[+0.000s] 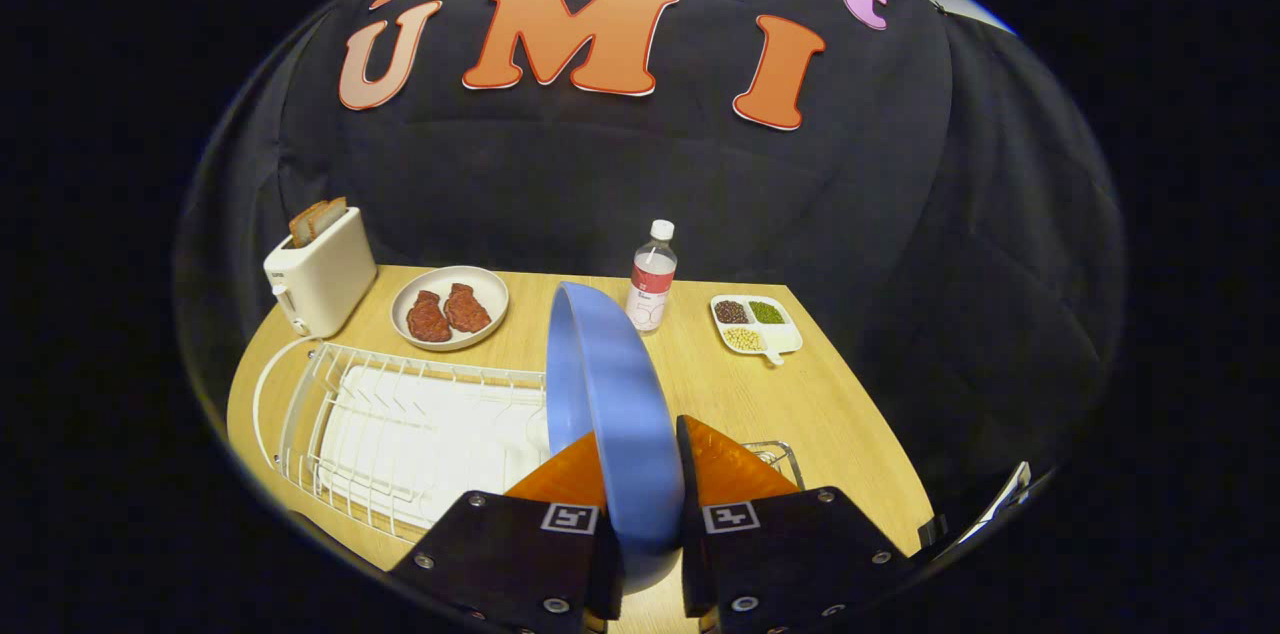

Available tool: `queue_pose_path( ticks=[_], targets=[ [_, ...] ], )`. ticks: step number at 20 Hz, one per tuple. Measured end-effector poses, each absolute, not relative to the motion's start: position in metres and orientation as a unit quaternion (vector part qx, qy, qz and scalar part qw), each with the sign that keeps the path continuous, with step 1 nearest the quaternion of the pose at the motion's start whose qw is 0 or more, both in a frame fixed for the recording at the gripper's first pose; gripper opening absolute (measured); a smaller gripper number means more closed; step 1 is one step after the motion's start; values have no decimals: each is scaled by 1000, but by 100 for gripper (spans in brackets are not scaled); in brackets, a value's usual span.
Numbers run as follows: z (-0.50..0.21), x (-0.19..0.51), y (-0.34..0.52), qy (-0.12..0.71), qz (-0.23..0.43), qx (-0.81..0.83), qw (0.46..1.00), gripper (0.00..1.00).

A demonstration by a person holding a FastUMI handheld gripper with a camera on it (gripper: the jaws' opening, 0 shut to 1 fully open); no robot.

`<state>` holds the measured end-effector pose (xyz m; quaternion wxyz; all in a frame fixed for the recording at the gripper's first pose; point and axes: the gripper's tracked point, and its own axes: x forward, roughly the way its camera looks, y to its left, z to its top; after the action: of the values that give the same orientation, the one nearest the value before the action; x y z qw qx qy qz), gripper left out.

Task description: Take the plate from the dish rack, then take the spoon from the basket and place it into the plate.

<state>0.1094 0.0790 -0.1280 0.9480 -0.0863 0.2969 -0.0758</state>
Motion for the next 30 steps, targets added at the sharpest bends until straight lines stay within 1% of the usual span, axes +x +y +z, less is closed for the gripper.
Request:
queue_pose_path(
  ticks=[6, 10, 13, 20, 25, 30],
  targets=[
    [-123, 49, 95, 301, -39, 4, 953, 23],
    [-134, 3, 110, 318, -15, 90, 944, 23],
    [-149, -26, 115, 328, -7, 124, 937, 24],
    [-200, -81, 126, 370, 3, 207, 906, 24],
    [-248, -102, 133, 406, 1, 252, 878, 23],
    [-283, -111, 161, 439, 22, 308, 844, 24]
  ],
)
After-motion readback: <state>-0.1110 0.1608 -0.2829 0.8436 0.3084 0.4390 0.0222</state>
